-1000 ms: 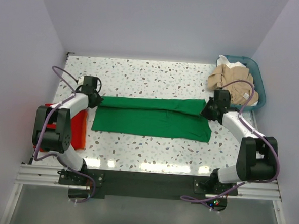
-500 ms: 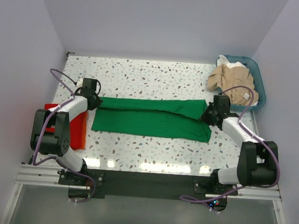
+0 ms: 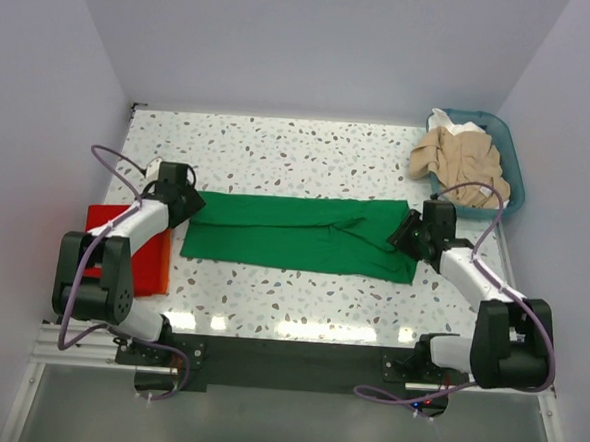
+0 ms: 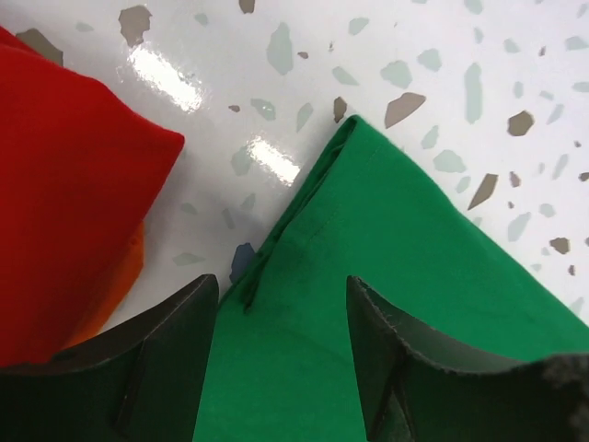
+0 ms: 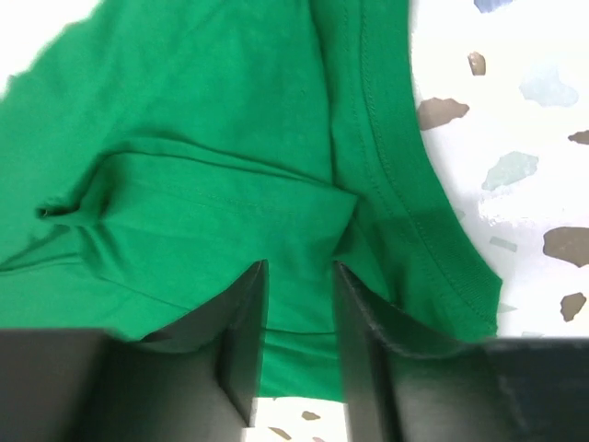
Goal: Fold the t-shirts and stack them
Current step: Fold the tshirt
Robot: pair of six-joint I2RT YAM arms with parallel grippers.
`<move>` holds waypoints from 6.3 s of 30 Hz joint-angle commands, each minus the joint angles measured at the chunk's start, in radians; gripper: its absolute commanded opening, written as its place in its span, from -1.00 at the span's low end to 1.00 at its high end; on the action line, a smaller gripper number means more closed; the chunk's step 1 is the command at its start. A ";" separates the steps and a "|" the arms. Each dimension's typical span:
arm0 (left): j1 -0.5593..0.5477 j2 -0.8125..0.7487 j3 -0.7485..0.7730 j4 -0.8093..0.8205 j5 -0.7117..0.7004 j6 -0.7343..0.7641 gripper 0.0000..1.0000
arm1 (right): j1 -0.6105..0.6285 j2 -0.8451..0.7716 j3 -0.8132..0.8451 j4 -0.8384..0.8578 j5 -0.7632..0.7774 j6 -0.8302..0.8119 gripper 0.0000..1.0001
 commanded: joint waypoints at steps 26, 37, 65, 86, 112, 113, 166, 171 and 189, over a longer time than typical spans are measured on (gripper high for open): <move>-0.042 -0.195 0.071 0.005 0.307 0.116 0.28 | 0.297 0.402 0.503 -0.041 0.334 -0.179 0.01; -0.042 -0.205 0.061 0.009 0.318 0.126 0.28 | 0.430 0.368 0.371 -0.047 0.317 -0.088 -0.64; -0.040 -0.205 0.031 0.038 0.347 0.124 0.27 | 0.559 0.344 0.370 -0.110 0.328 -0.126 -0.59; -0.042 -0.188 0.027 0.047 0.364 0.126 0.27 | 0.557 0.437 0.440 -0.171 0.474 -0.222 -0.43; -0.042 -0.188 0.025 0.042 0.361 0.127 0.26 | 0.556 0.342 0.506 -0.262 0.284 -0.163 -0.98; -0.040 -0.188 0.025 0.041 0.361 0.127 0.26 | 0.556 0.339 0.508 -0.262 0.267 -0.153 -0.98; -0.223 -0.031 0.039 -0.146 -0.138 -0.121 0.29 | 0.131 0.092 0.103 -0.065 -0.037 0.043 0.00; -0.186 -0.001 0.054 -0.157 -0.143 -0.143 0.29 | 0.113 0.071 0.103 -0.076 -0.049 0.028 0.00; -0.139 0.117 0.111 -0.151 -0.141 -0.166 -0.08 | -0.016 0.028 0.078 -0.088 -0.111 -0.002 0.02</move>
